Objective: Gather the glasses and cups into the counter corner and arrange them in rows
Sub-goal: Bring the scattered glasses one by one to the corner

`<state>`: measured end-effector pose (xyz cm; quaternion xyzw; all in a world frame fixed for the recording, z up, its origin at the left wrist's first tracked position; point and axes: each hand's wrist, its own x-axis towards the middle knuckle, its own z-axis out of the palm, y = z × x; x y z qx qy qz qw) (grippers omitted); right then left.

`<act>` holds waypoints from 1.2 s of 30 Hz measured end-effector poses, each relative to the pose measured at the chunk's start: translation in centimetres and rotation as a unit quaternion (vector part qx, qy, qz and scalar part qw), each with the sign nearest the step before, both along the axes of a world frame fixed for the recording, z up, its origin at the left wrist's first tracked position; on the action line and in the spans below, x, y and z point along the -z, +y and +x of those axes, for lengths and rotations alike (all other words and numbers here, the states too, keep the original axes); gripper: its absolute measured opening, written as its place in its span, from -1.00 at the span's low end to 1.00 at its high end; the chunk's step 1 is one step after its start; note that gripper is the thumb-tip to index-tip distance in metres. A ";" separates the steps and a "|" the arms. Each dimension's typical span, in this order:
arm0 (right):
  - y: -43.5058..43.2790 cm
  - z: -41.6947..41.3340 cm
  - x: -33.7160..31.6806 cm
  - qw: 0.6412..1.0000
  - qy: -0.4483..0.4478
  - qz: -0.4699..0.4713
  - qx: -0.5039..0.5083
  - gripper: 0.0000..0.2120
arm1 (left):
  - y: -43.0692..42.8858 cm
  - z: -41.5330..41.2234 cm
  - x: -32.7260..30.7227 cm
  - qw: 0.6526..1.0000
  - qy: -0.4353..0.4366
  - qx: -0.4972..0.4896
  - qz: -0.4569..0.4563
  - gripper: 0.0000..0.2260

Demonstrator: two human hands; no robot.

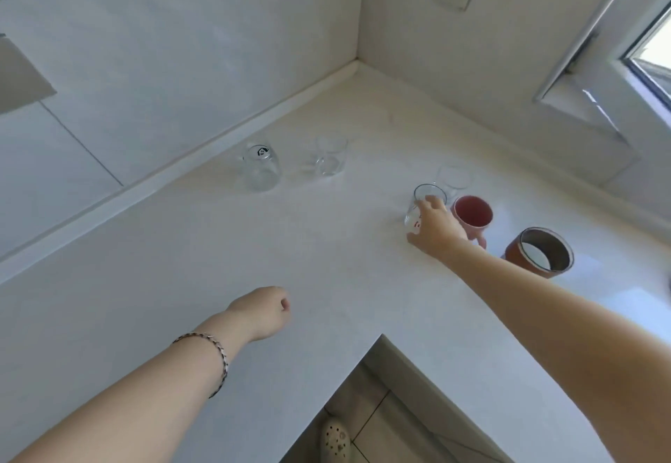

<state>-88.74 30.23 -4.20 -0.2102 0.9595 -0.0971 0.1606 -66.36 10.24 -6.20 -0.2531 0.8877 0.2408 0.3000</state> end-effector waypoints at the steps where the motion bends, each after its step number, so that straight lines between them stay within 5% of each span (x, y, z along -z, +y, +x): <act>1: -0.1 -1.5 0.0 1.000 0.001 0.006 0.014 -0.42 | 0.1 -0.6 0.2 1.000 -0.005 -0.002 -0.003 -0.90; 6: -1.4 -6.2 1.9 0.996 -0.050 0.058 0.044 -0.22 | -0.3 -1.4 1.0 1.000 -0.024 -0.010 -0.010 -0.77; 11: -1.8 -7.4 2.9 0.996 -0.034 0.026 0.081 -0.35 | -2.5 -0.6 1.5 0.998 -0.039 -0.039 -0.014 -0.85; 18: -4.5 -3.4 1.8 0.998 0.007 0.043 -0.041 -0.36 | -4.8 3.4 2.5 0.996 -0.043 -0.079 -0.006 -0.91; 21: -7.2 1.2 1.1 0.994 -0.029 0.028 -0.104 -0.35 | -5.7 6.6 2.2 0.992 -0.047 -0.114 -0.009 -0.80; 26: -12.7 11.9 0.7 0.968 -0.077 0.022 -0.238 -0.35 | -7.1 14.6 1.6 0.982 -0.032 -0.184 -0.004 -0.94; 36: -22.5 38.7 0.9 0.896 -0.093 0.035 -0.433 -0.30 | -10.5 40.8 1.2 0.941 -0.008 -0.340 -0.003 -0.92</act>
